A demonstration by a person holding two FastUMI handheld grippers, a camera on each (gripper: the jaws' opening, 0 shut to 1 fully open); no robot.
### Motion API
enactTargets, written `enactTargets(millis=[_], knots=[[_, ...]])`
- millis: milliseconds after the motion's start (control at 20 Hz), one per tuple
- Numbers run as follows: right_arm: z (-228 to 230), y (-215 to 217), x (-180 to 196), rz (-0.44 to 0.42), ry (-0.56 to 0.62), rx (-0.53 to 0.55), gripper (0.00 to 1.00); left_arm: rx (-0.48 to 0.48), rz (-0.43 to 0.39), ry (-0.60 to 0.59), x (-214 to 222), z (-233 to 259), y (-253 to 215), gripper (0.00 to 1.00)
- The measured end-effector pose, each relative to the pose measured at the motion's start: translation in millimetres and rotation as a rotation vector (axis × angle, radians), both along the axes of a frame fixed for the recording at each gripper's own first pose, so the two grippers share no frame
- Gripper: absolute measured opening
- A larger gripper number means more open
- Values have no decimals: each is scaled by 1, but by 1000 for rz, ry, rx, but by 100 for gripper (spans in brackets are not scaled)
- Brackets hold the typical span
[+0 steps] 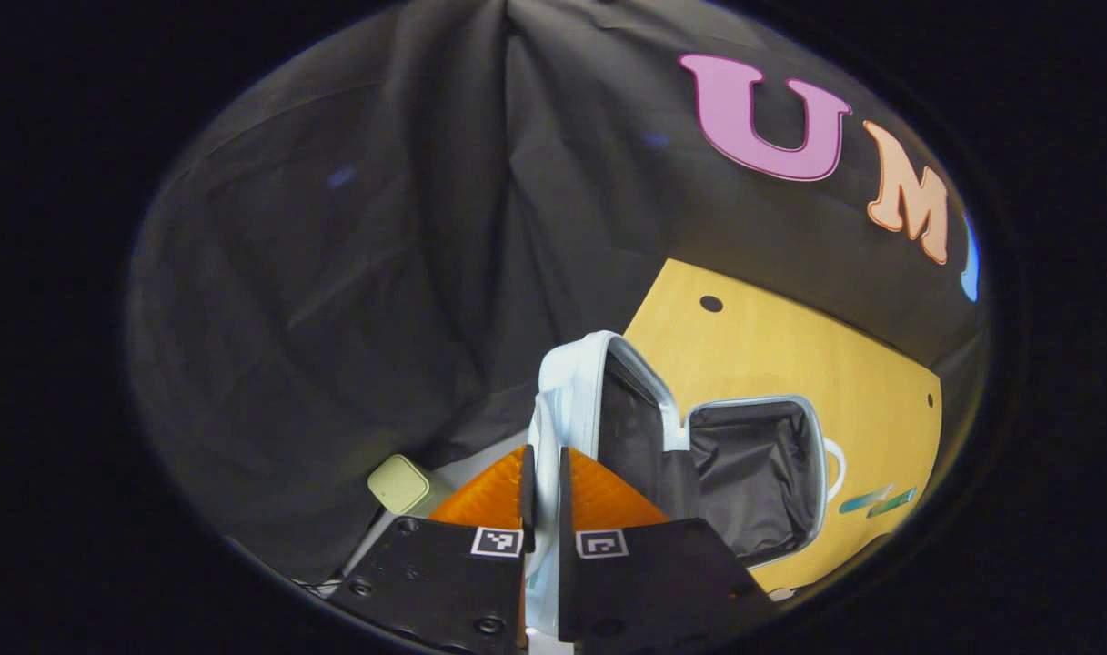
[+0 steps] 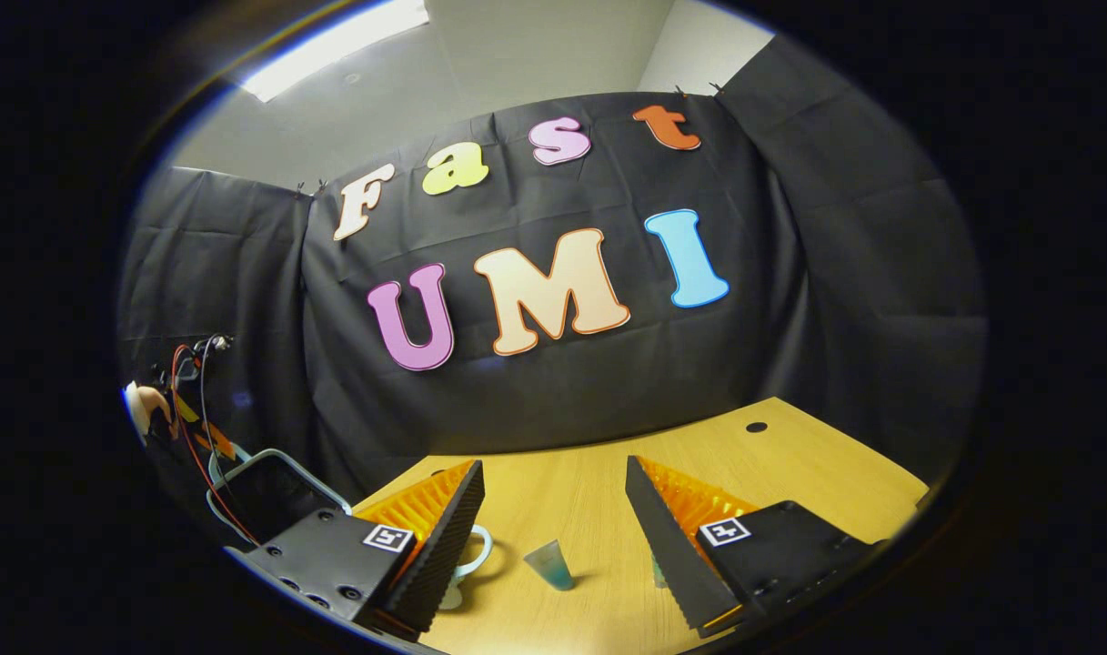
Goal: First open the suitcase, pack the skin care products into it, and then close the suitcase.
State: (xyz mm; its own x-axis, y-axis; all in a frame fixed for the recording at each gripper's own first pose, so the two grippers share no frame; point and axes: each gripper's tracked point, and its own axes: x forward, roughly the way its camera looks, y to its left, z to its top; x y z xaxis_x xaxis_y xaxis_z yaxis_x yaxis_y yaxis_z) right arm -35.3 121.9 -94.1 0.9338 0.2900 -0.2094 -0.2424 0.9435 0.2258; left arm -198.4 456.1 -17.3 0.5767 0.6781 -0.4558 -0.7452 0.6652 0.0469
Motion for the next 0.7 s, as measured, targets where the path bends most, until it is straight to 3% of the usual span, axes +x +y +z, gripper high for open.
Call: enactTargets(millis=[500, 550, 650, 700], knots=[[17, 16, -11, -11, -54, -61, 98, -264, 78, -38, -17, -138, 31, 7], [20, 16, -12, -13, -66, -73, 98, -273, 76, -31, -19, -147, 35, 3], [20, 14, -13, -19, -69, -97, 98, -340, 1, -111, 0, -155, 13, 8], [19, 14, -15, -18, -62, -104, 98, -348, -22, -123, 13, -152, 10, 0]])
